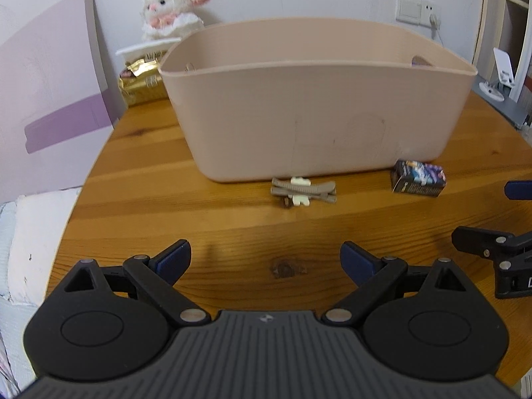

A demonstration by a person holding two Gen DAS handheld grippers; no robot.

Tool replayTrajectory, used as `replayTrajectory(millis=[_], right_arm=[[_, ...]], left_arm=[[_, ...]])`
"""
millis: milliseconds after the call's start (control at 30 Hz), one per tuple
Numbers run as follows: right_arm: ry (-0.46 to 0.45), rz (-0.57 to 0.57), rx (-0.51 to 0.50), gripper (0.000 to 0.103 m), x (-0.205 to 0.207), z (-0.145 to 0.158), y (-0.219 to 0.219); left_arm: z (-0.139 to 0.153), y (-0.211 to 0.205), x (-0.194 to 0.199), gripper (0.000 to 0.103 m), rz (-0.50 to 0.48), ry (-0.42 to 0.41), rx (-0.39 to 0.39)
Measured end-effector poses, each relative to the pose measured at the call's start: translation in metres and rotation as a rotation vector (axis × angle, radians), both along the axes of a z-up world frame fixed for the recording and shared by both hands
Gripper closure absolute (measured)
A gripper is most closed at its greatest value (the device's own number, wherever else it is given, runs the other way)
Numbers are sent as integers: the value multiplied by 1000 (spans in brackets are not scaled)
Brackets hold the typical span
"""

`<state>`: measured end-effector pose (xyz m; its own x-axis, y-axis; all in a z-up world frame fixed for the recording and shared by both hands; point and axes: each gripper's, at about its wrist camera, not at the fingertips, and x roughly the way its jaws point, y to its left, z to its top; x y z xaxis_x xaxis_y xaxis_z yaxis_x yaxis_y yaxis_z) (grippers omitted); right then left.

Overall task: Organize objects
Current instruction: 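Move both tools back toward the purple card box and clip, then grasp the beige hair clip with the left tool while the right grasps the purple card box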

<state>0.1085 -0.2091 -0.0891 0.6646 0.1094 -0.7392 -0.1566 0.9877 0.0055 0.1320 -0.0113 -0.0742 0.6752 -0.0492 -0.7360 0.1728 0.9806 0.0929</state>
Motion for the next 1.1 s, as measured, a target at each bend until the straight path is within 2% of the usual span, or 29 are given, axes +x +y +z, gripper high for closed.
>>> replayTrajectory(millis=[200, 433, 1100], right_arm=[[41, -15, 0, 0, 14, -13, 4], [39, -27, -10, 0, 30, -20, 10], [-12, -49, 0, 0, 64, -28, 18]], left_arm=[[-15, -4, 13, 6, -16, 47, -17], [-22, -4, 32, 2, -3, 59, -67], [-30, -7, 66, 0, 49, -20, -85]])
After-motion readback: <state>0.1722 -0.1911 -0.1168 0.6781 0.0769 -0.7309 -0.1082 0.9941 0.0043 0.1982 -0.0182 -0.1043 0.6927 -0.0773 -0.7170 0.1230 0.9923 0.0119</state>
